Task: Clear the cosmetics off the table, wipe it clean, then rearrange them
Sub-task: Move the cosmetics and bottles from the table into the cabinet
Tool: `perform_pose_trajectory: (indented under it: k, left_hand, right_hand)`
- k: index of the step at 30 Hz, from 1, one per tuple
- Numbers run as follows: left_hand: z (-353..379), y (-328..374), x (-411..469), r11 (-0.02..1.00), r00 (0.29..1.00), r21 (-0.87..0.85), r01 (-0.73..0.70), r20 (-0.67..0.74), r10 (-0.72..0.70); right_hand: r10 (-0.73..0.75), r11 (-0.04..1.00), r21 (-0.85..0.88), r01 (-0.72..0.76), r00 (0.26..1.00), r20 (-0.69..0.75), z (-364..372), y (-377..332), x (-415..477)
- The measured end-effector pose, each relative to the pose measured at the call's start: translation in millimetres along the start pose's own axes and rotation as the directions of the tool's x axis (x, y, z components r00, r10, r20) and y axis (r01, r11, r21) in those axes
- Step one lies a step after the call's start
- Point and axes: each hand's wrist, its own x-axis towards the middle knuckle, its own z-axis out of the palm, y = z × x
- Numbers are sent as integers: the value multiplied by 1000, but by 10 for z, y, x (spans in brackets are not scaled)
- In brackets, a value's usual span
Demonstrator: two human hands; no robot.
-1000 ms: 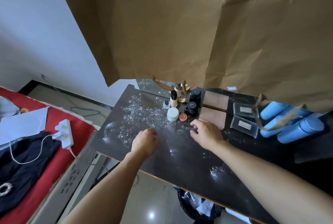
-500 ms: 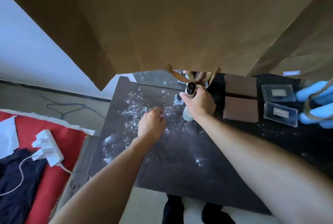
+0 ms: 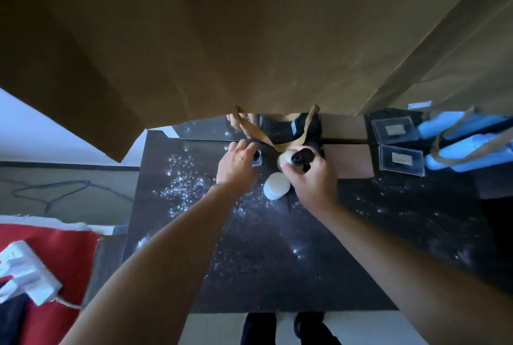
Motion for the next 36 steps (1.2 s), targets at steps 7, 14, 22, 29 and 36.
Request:
perform_pose_trajectory:
  k: [7,14,22,29,36]
  left_hand:
    - [-2,71,-70,1000,1000,-14,-10,-14,9]
    - [-201,251,-574,984,993,-158,-83,-94,68]
    - [-104,1343,-802,947,962,-168,-273,-77,263]
    - [359,2779,-929,889,900,-147,-433,-24,435]
    - [1014,4200,-1201,890,898,-132,-437,-14,439]
  right_hand:
    - [41,999,13,-40,998,-51,-307,162,-198]
    - [111,994,17,-110,991,-79,-736,352,-380]
    - [226,974,5,-228,962,-151,-1704,937,-615]
    - [340,936,-3,-352,908,-246,-2851,1837,-888]
    - [353,934,24,-357,908,-227,-4061,2829,-1046]
